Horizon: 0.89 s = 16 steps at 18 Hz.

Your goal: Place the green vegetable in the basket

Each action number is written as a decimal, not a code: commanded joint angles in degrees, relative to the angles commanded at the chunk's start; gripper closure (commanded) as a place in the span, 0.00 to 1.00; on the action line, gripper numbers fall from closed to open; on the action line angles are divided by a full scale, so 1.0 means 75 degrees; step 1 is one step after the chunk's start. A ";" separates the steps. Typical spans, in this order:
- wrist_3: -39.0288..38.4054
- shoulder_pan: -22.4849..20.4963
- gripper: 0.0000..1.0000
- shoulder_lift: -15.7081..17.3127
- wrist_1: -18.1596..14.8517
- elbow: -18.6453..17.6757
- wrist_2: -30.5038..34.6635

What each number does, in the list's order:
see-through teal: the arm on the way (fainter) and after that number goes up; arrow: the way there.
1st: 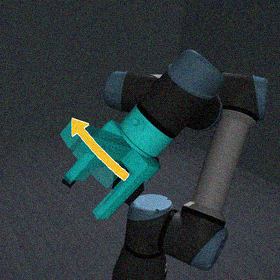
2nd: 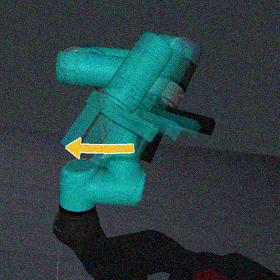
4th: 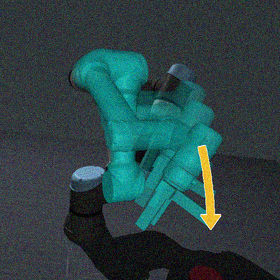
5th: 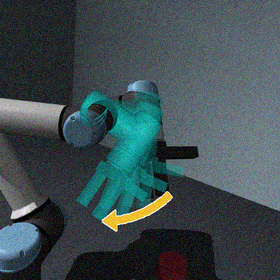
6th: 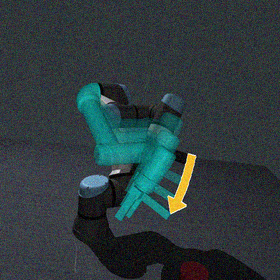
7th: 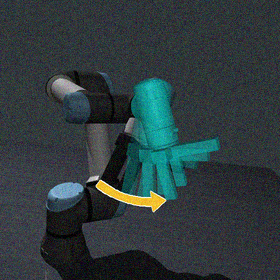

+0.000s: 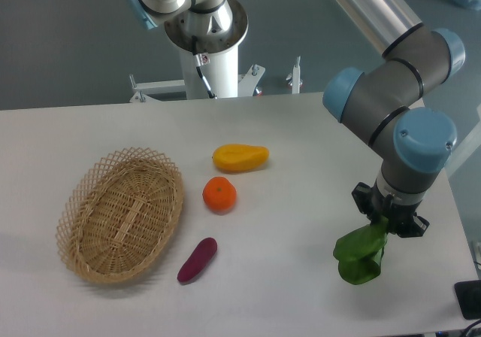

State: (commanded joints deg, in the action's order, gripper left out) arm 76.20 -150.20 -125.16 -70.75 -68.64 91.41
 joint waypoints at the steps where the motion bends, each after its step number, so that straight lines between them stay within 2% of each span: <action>1: 0.0000 0.0011 0.86 0.0000 0.0000 0.0000 0.0000; 16: -0.0058 0.0058 0.84 -0.0012 -0.0035 0.0035 -0.0012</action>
State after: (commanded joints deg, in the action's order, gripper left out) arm 75.76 -149.77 -125.25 -71.02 -68.38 91.32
